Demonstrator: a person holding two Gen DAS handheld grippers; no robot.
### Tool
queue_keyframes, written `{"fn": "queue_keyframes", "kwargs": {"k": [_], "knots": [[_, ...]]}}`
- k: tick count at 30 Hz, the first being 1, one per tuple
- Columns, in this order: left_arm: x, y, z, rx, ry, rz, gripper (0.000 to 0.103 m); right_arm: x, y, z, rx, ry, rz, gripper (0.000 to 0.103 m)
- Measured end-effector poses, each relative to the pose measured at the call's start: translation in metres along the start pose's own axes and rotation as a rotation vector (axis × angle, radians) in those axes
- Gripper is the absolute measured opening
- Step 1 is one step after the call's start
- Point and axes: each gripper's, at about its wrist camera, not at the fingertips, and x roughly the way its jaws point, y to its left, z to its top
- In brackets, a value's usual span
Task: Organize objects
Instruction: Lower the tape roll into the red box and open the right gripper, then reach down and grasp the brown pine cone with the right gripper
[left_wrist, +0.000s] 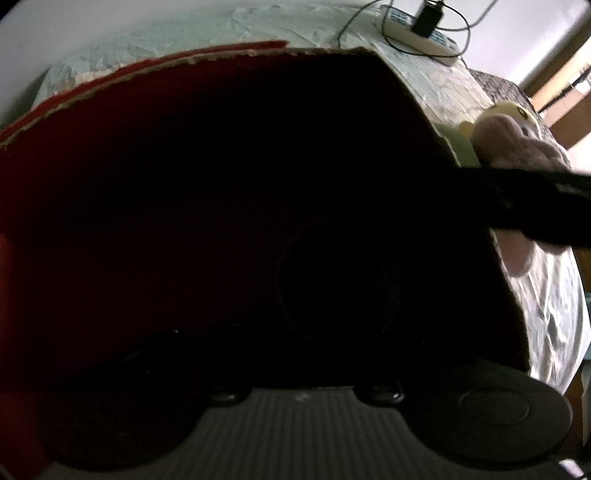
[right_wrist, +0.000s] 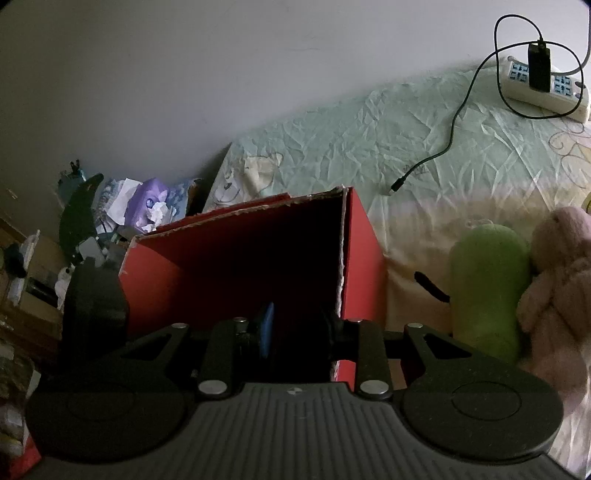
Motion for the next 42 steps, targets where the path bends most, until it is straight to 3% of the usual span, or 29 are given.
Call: {"fn": "queue_keyframes", "kwargs": {"k": [3,8,11,16,19,22,24,31,33,35,37,38,42], "knots": [[-0.008,0.000,-0.001,-0.004,-0.032,0.015,0.023,-0.004,0.003,-0.003,-0.011,-0.008,-0.009,0.030],[-0.050,0.013,-0.016,-0.031,-0.183,0.050,0.024,-0.022,0.008,-0.013,-0.069,-0.038,-0.019,0.030],[-0.082,0.026,-0.041,-0.045,-0.243,0.077,0.024,-0.035,0.009,-0.023,-0.081,-0.039,0.006,0.030],[-0.127,0.023,-0.093,-0.022,-0.327,0.057,0.024,-0.058,0.011,-0.044,-0.084,-0.032,0.112,0.030],[-0.132,0.011,-0.111,0.002,-0.351,0.037,0.024,-0.071,0.015,-0.056,-0.114,-0.019,0.199,0.030],[-0.130,0.001,-0.125,0.018,-0.332,-0.011,0.024,-0.076,0.019,-0.071,-0.154,0.030,0.255,0.030],[-0.121,-0.008,-0.137,0.038,-0.292,-0.058,0.024,-0.068,0.017,-0.081,-0.151,0.106,0.277,0.031],[-0.080,-0.039,-0.166,0.112,-0.114,-0.202,0.024,-0.025,-0.013,-0.116,0.006,0.317,0.194,0.032],[-0.072,-0.046,-0.172,0.116,-0.091,-0.218,0.024,-0.015,-0.022,-0.123,0.088,0.349,0.197,0.042],[-0.065,-0.051,-0.175,0.116,-0.081,-0.238,0.027,-0.010,-0.025,-0.129,0.139,0.368,0.211,0.046],[-0.060,-0.056,-0.176,0.125,-0.075,-0.244,0.048,-0.003,-0.026,-0.136,0.162,0.394,0.219,0.047],[-0.056,-0.059,-0.176,0.125,-0.073,-0.231,0.051,-0.004,-0.026,-0.140,0.168,0.403,0.221,0.049],[-0.044,-0.067,-0.173,0.119,-0.054,-0.211,0.051,0.000,-0.034,-0.150,0.211,0.425,0.224,0.052]]}}
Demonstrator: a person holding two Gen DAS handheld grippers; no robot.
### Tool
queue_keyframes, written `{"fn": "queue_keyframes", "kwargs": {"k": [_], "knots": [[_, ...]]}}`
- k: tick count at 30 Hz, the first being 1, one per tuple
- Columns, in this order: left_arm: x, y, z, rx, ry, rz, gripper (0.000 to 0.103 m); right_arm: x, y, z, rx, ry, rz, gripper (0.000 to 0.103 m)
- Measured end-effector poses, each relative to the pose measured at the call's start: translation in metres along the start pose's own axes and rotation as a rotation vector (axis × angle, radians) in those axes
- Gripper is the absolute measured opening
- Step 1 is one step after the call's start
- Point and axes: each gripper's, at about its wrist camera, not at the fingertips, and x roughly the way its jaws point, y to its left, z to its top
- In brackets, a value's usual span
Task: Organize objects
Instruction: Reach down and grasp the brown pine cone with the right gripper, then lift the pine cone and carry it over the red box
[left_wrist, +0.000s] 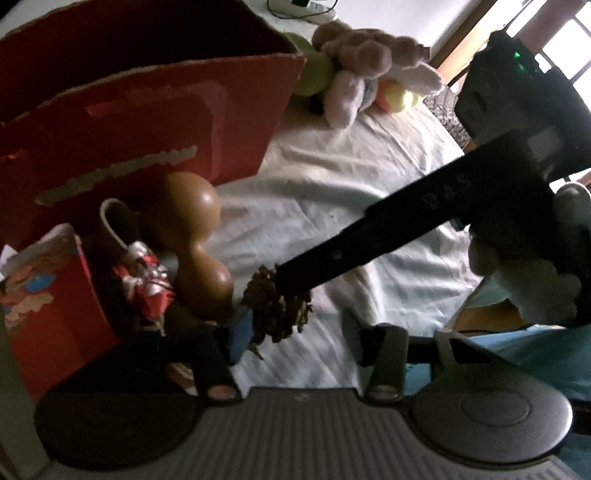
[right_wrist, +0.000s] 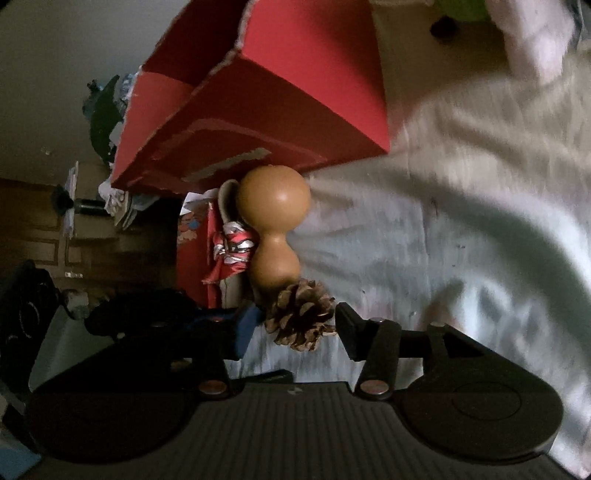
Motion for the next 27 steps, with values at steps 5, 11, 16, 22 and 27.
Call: {"fn": "queue_keyframes", "kwargs": {"k": [5,11,16,22,27], "knots": [[0.012,-0.002,0.001,-0.005,0.012,0.045,0.052,-0.001,-0.008,-0.003,0.047,0.029,0.035,0.054],[0.009,-0.004,-0.001,0.012,-0.001,0.068,0.040,-0.008,-0.012,-0.006,0.069,0.007,0.029,0.043],[0.010,-0.006,0.000,0.019,0.001,0.071,0.027,-0.015,-0.012,-0.012,0.064,-0.011,0.019,0.038],[-0.015,-0.023,0.007,0.077,-0.075,0.053,0.027,-0.042,0.004,-0.019,0.032,-0.073,0.004,0.038],[-0.064,-0.032,0.030,0.143,-0.224,0.027,0.027,-0.086,0.041,-0.010,-0.074,-0.179,0.011,0.038]]}}
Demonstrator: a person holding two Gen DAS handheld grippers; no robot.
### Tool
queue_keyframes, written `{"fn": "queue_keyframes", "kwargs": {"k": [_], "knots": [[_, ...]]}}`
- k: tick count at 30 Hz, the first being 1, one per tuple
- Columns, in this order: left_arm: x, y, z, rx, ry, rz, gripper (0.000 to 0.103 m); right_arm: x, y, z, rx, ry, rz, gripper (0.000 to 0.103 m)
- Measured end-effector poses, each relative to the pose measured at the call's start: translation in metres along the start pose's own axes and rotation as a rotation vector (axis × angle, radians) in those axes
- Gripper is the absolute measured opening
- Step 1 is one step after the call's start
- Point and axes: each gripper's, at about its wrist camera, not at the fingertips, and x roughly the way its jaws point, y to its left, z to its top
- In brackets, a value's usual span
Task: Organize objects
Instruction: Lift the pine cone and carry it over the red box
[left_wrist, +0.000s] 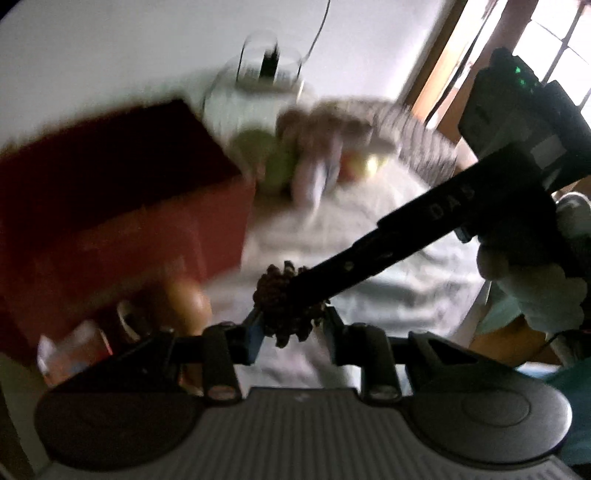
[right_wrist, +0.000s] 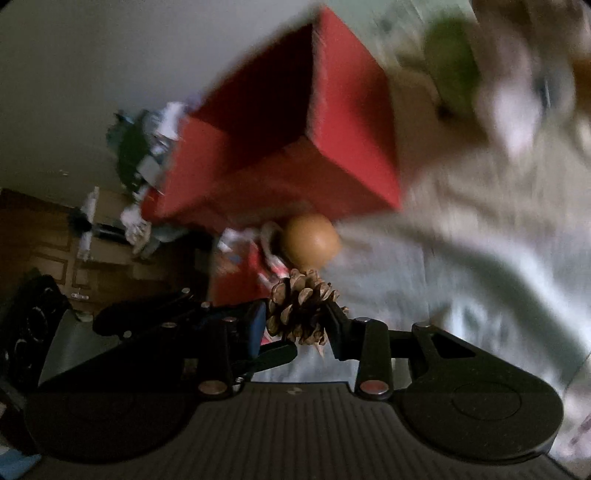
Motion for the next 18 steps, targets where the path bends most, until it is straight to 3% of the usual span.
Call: {"fn": "queue_keyframes", "kwargs": {"k": [5,9,13,18], "knots": [[-0.033,0.013,0.043,0.062,-0.128,0.036,0.027,-0.025,0.049,0.039,-0.165,-0.108,-0.016,0.038],[-0.042,0.033,0.076,0.095,-0.185,0.099,0.027,-0.023,0.079,0.077,-0.274,-0.166,-0.044,0.038],[-0.027,0.070,0.103,0.069,-0.172,0.131,0.027,0.001,0.096,0.115,-0.350,-0.178,-0.104,0.038],[0.016,0.120,0.119,-0.031,-0.099,0.112,0.027,0.044,0.091,0.150,-0.368,-0.126,-0.186,0.038]]}}
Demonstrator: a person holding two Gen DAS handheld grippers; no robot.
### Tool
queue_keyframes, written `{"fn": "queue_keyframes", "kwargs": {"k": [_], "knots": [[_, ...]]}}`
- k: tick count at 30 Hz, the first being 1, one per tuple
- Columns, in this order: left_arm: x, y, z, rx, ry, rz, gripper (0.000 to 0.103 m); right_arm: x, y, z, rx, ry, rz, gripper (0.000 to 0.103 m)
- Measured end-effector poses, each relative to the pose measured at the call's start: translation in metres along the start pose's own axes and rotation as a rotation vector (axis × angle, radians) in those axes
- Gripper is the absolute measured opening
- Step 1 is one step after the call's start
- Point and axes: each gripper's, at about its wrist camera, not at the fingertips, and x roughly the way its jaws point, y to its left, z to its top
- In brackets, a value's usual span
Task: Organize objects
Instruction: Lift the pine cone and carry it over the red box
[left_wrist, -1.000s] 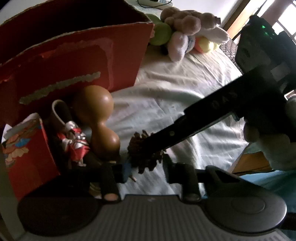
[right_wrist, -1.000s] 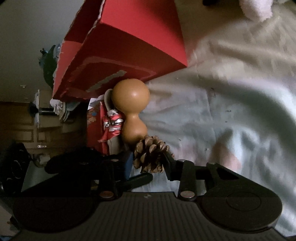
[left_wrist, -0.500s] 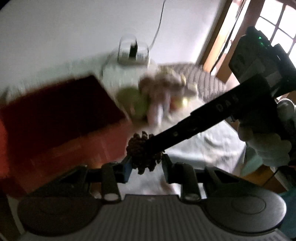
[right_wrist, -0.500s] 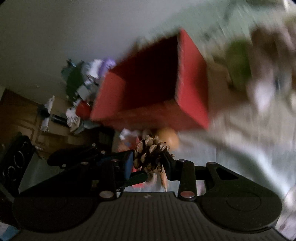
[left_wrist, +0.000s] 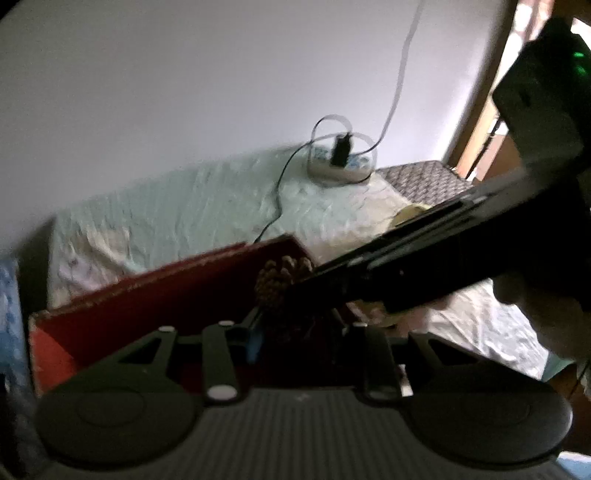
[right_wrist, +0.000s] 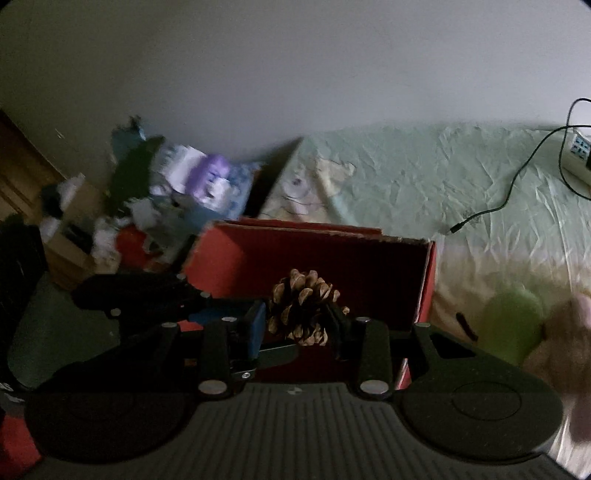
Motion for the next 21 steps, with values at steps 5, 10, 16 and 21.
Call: {"fn": "queue_keyframes", "kwargs": {"k": [5,10,16,21], "knots": [[0.047,0.030,0.005,-0.091,0.082,-0.019,0.026,0.050,-0.012,0.011,-0.033,0.066,-0.078,0.038],[0.080,0.042,0.004,-0.142,0.161,-0.034,0.026,0.072,-0.025,0.019,-0.032,0.120,-0.101,0.037],[0.105,0.057,0.002,-0.232,0.266,-0.099,0.027,0.091,-0.028,0.023,-0.094,0.176,-0.183,0.037],[0.114,0.060,-0.002,-0.260,0.319,-0.113,0.030,0.105,-0.017,0.027,-0.197,0.238,-0.284,0.036]]}}
